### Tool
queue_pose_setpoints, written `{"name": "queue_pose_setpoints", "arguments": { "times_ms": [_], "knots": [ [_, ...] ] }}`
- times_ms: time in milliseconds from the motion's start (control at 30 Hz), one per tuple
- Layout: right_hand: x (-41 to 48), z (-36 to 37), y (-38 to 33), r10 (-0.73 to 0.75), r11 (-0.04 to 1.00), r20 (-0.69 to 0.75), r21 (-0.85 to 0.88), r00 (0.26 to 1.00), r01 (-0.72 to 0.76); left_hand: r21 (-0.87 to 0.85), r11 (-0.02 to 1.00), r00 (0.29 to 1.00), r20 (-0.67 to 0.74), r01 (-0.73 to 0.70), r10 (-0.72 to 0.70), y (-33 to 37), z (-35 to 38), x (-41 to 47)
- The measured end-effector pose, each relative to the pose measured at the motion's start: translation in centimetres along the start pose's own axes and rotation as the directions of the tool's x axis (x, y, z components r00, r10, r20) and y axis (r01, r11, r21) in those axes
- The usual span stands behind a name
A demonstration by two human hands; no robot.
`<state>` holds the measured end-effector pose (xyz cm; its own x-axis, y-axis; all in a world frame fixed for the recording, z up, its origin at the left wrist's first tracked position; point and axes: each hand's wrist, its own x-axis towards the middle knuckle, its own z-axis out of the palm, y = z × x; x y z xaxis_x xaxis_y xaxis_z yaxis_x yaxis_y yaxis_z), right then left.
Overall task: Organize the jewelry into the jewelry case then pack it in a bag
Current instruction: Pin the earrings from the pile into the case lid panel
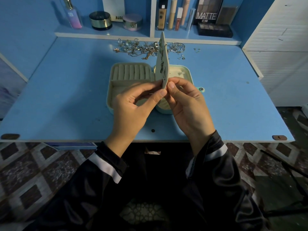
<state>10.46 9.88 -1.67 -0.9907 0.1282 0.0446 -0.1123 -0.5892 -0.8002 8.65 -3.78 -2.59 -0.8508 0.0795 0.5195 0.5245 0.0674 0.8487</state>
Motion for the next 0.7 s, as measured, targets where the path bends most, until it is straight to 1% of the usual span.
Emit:
{"name": "queue_pose_setpoints", "arguments": {
  "times_ms": [367,600,700],
  "knots": [
    [0.21,0.0,0.2,-0.002,1.0,0.008,-0.014,1.0,0.002,0.01,1.0,1.0,0.009,-0.015,0.015,0.19,-0.01,-0.02],
    [0.09,0.03,0.27,-0.061,0.992,0.032,-0.107,0.998,0.064,0.015,1.0,1.0,0.003,-0.022,0.022,0.28,-0.13,-0.02],
    [0.11,-0.06,0.07,-0.081,0.981,0.022,-0.177,0.996,0.084,0.001,1.0,1.0,0.001,-0.01,0.01,0.34,-0.22,0.03]
  ]
}}
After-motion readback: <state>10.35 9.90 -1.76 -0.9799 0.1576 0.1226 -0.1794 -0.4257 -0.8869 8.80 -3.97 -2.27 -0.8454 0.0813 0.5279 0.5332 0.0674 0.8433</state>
